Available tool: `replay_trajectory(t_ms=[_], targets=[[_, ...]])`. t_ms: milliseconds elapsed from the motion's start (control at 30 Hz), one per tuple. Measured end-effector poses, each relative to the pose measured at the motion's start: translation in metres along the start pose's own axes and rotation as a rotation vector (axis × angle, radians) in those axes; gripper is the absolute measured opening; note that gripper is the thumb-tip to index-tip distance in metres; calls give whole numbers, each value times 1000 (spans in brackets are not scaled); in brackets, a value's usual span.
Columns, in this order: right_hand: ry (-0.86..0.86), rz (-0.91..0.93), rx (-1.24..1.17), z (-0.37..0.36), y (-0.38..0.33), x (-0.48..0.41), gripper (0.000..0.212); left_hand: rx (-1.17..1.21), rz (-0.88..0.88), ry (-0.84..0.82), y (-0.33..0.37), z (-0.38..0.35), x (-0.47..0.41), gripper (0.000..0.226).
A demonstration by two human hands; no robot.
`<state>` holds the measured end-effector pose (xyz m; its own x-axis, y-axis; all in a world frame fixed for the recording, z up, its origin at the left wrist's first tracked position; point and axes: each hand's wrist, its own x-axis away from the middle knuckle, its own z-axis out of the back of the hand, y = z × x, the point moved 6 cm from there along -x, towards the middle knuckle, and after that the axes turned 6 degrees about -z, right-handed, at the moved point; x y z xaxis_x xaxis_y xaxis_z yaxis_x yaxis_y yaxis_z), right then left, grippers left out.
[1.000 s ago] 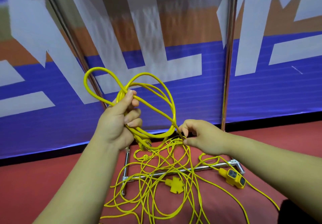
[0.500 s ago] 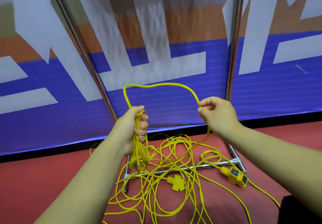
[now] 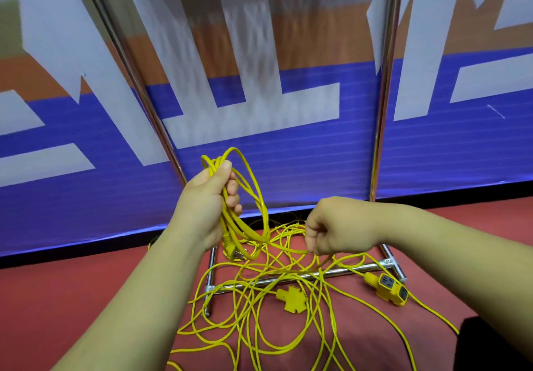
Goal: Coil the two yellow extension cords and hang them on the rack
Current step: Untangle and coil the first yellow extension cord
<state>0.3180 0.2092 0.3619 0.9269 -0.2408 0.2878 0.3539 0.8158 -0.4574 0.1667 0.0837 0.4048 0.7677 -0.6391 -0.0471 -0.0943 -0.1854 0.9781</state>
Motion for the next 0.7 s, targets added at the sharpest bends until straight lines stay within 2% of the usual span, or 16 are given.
replay_trajectory(t_ms=[167, 267, 400, 533, 600, 700], targets=[[53, 112, -15, 15, -4, 17, 24, 1, 1, -40, -2, -1, -1, 25], [208, 202, -60, 26, -10, 26, 22, -57, 26, -127, -8, -9, 2, 24], [439, 261, -191, 41, -14, 32, 14, -254, 73, -294, -23, -24, 13, 18], [614, 253, -322, 56, -8, 38, 27, -274, 138, -410, -34, -40, 23, 15], [647, 256, -359, 61, -6, 40, 33, -255, 172, -440, -39, -46, 25, 16], [657, 258, -395, 62, -2, 41, 30, -213, 226, -537, -46, -55, 32, 8]])
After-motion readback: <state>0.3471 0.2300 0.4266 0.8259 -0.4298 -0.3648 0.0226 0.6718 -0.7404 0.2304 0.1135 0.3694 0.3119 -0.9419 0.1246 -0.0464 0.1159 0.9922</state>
